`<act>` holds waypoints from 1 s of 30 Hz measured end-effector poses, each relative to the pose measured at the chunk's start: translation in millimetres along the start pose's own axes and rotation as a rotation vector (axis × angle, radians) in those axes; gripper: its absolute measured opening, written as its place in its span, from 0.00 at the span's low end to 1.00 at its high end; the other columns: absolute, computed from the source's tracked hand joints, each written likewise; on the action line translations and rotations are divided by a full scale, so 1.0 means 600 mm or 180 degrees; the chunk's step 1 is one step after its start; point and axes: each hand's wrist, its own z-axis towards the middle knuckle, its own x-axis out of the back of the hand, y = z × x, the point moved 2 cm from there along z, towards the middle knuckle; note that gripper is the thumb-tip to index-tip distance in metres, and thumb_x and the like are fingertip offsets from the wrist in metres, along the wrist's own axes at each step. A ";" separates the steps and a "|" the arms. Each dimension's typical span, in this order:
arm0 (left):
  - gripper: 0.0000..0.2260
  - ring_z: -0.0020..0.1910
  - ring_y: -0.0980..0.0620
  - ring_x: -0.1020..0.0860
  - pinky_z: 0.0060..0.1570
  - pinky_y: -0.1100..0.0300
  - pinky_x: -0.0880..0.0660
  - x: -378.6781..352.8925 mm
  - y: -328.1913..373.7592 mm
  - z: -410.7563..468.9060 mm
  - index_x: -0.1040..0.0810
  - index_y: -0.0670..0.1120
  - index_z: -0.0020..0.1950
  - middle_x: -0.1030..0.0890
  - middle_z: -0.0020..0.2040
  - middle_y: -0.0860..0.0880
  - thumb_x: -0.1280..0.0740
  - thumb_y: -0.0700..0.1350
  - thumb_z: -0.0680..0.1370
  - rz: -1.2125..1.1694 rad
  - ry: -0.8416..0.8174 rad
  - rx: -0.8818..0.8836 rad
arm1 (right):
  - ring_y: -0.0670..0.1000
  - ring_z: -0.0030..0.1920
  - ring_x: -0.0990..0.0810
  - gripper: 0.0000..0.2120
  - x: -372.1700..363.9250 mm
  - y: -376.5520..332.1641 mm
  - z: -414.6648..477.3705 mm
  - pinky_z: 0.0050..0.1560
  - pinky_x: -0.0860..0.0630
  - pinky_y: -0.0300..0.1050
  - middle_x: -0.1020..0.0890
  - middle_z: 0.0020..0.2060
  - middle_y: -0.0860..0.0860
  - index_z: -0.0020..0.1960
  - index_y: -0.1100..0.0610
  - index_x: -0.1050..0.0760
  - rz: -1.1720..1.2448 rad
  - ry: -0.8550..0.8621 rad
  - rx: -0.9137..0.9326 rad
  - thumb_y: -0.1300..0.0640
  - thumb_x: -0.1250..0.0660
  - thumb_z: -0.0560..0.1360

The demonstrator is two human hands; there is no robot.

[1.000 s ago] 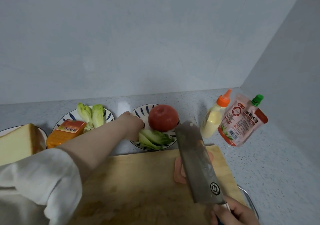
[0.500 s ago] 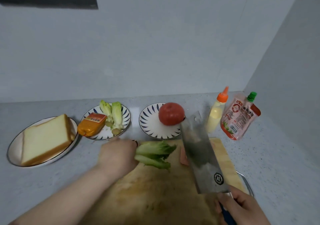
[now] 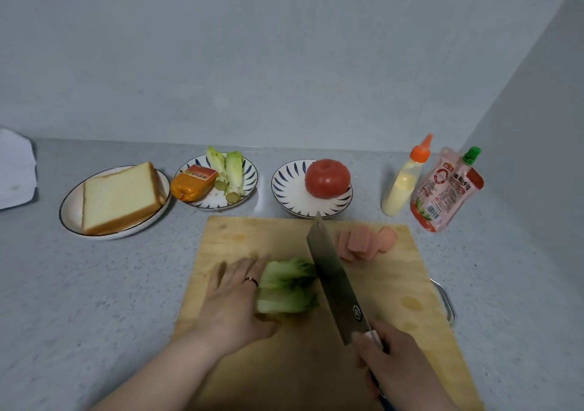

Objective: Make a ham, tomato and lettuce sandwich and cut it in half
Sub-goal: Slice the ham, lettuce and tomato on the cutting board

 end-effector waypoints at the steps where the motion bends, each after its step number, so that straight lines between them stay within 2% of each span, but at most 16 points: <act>1: 0.46 0.74 0.56 0.57 0.67 0.58 0.70 -0.002 -0.002 -0.005 0.59 0.55 0.74 0.53 0.75 0.55 0.33 0.62 0.67 -0.0099 -0.0049 -0.0104 | 0.40 0.19 0.29 0.14 -0.003 0.000 0.000 0.28 0.36 0.37 0.27 0.26 0.47 0.31 0.49 0.32 -0.0015 -0.0018 0.0009 0.56 0.37 0.75; 3: 0.44 0.74 0.57 0.58 0.66 0.60 0.70 -0.006 -0.008 -0.012 0.60 0.55 0.74 0.53 0.76 0.55 0.35 0.63 0.69 -0.0182 -0.0074 -0.0274 | 0.40 0.18 0.30 0.14 -0.007 0.001 0.000 0.30 0.36 0.38 0.27 0.26 0.47 0.31 0.49 0.32 -0.0018 -0.0058 0.0005 0.55 0.37 0.75; 7: 0.33 0.73 0.57 0.52 0.69 0.64 0.61 -0.007 -0.018 -0.016 0.56 0.55 0.74 0.49 0.75 0.58 0.42 0.61 0.75 -0.0190 0.0041 -0.0461 | 0.40 0.17 0.29 0.15 -0.011 0.001 -0.003 0.29 0.37 0.38 0.28 0.16 0.45 0.30 0.51 0.32 -0.0094 -0.0147 0.0057 0.56 0.37 0.75; 9: 0.28 0.72 0.58 0.50 0.68 0.65 0.58 -0.007 -0.018 -0.017 0.53 0.56 0.74 0.47 0.74 0.59 0.45 0.59 0.77 -0.0254 0.0160 -0.0538 | 0.41 0.17 0.29 0.15 -0.010 0.000 -0.006 0.28 0.37 0.38 0.29 0.15 0.45 0.29 0.52 0.31 -0.0085 -0.0158 0.0079 0.58 0.36 0.75; 11: 0.23 0.72 0.58 0.45 0.66 0.68 0.55 -0.007 -0.019 -0.016 0.45 0.55 0.73 0.41 0.73 0.58 0.45 0.55 0.78 -0.0463 0.0375 -0.0580 | 0.41 0.17 0.29 0.15 -0.011 -0.002 -0.009 0.28 0.37 0.38 0.28 0.16 0.45 0.30 0.51 0.31 -0.0021 -0.0135 0.0034 0.57 0.37 0.75; 14: 0.15 0.66 0.56 0.32 0.61 0.72 0.46 0.000 -0.023 -0.010 0.29 0.52 0.65 0.27 0.65 0.56 0.40 0.48 0.78 -0.0838 0.0723 -0.0516 | 0.40 0.17 0.29 0.14 -0.012 -0.008 -0.014 0.29 0.37 0.39 0.27 0.18 0.47 0.31 0.50 0.32 0.0115 0.0068 0.0060 0.56 0.38 0.76; 17: 0.13 0.60 0.54 0.27 0.55 0.73 0.41 0.004 -0.033 -0.008 0.23 0.50 0.60 0.22 0.58 0.53 0.36 0.46 0.76 -0.0986 0.0850 -0.0324 | 0.41 0.18 0.29 0.15 -0.014 -0.020 -0.022 0.29 0.37 0.38 0.28 0.14 0.45 0.30 0.50 0.33 0.0124 0.0183 0.0277 0.56 0.38 0.75; 21: 0.12 0.59 0.51 0.25 0.58 0.68 0.39 0.005 -0.041 -0.013 0.21 0.47 0.57 0.20 0.57 0.49 0.32 0.44 0.74 -0.0954 0.0814 -0.0349 | 0.42 0.20 0.29 0.13 -0.030 -0.037 -0.035 0.31 0.36 0.38 0.27 0.17 0.46 0.31 0.49 0.31 0.0063 0.0110 0.0491 0.52 0.39 0.75; 24: 0.11 0.60 0.50 0.25 0.61 0.65 0.40 0.003 -0.043 -0.018 0.20 0.44 0.56 0.21 0.58 0.48 0.35 0.42 0.76 -0.1002 0.0807 -0.0354 | 0.42 0.27 0.29 0.09 -0.055 -0.041 -0.040 0.36 0.32 0.39 0.26 0.25 0.49 0.37 0.46 0.31 -0.0160 -0.0051 0.0554 0.51 0.40 0.76; 27: 0.10 0.60 0.50 0.25 0.59 0.69 0.39 0.002 -0.044 -0.018 0.20 0.44 0.56 0.21 0.59 0.48 0.36 0.41 0.76 -0.1109 0.0866 -0.0263 | 0.39 0.31 0.28 0.09 -0.072 -0.043 -0.042 0.35 0.33 0.30 0.26 0.30 0.47 0.38 0.42 0.34 -0.0381 -0.0097 0.0532 0.51 0.42 0.76; 30: 0.11 0.61 0.52 0.26 0.54 0.74 0.40 0.000 -0.046 -0.016 0.20 0.45 0.57 0.22 0.60 0.50 0.37 0.43 0.77 -0.1203 0.0889 -0.0185 | 0.38 0.35 0.28 0.09 -0.081 -0.049 -0.044 0.34 0.34 0.27 0.27 0.31 0.44 0.38 0.42 0.37 -0.0675 -0.0115 0.0495 0.49 0.44 0.77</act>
